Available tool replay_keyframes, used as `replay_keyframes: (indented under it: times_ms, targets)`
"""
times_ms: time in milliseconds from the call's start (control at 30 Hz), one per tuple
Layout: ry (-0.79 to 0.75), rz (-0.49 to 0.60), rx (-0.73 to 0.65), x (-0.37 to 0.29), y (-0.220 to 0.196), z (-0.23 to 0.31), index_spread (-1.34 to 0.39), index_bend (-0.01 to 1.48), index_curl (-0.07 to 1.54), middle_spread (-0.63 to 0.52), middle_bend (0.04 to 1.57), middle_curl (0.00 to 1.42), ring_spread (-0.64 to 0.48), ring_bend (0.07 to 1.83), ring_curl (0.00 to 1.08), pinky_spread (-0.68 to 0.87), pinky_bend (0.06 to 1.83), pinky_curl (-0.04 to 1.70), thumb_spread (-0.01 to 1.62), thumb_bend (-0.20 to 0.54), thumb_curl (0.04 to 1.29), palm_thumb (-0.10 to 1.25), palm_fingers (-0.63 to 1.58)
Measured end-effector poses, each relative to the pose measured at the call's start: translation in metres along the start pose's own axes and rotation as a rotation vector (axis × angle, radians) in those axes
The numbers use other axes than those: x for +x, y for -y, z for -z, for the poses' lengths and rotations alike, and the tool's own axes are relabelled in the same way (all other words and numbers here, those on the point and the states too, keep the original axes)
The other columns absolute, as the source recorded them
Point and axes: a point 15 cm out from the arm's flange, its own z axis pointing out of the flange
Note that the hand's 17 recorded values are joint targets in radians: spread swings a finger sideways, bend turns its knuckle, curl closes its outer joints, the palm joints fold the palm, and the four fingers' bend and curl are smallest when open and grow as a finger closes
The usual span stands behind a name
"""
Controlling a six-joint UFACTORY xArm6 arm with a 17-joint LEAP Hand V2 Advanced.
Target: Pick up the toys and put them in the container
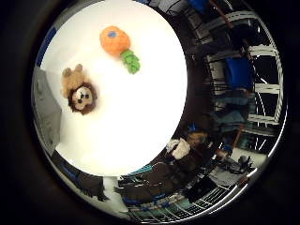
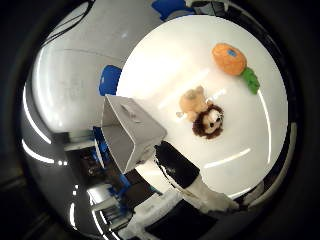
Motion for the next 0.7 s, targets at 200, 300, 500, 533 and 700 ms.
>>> replay_keyframes:
  times_ms: [200,300,500,533,700]
  targets:
    - [-0.021,-0.021,0.059,0.015,0.032,-0.032,-0.26,0.16,0.26,0.12,0.25,0.34,0.24,0.46,0.20,0.46,0.55,0.26,1.19,-0.016,0.29,0.49,0.14]
    - [-0.037,-0.027,0.097,0.027,0.053,-0.054,-0.27,0.16,0.27,0.10,0.26,0.34,0.23,0.45,0.20,0.46,0.53,0.25,1.18,-0.017,0.29,0.50,0.15]
    - [-0.051,-0.036,0.132,0.042,0.071,-0.080,-0.29,0.16,0.27,0.08,0.26,0.34,0.22,0.43,0.21,0.47,0.51,0.25,1.17,-0.019,0.30,0.52,0.18]
    - [-0.051,-0.035,0.132,0.042,0.071,-0.081,-0.29,0.16,0.27,0.08,0.26,0.34,0.22,0.43,0.21,0.47,0.50,0.25,1.17,-0.019,0.30,0.52,0.18]
    - [-0.057,-0.045,0.160,0.048,0.080,-0.088,-0.29,0.16,0.27,0.08,0.26,0.34,0.22,0.43,0.21,0.48,0.51,0.26,1.17,-0.017,0.31,0.54,0.20]
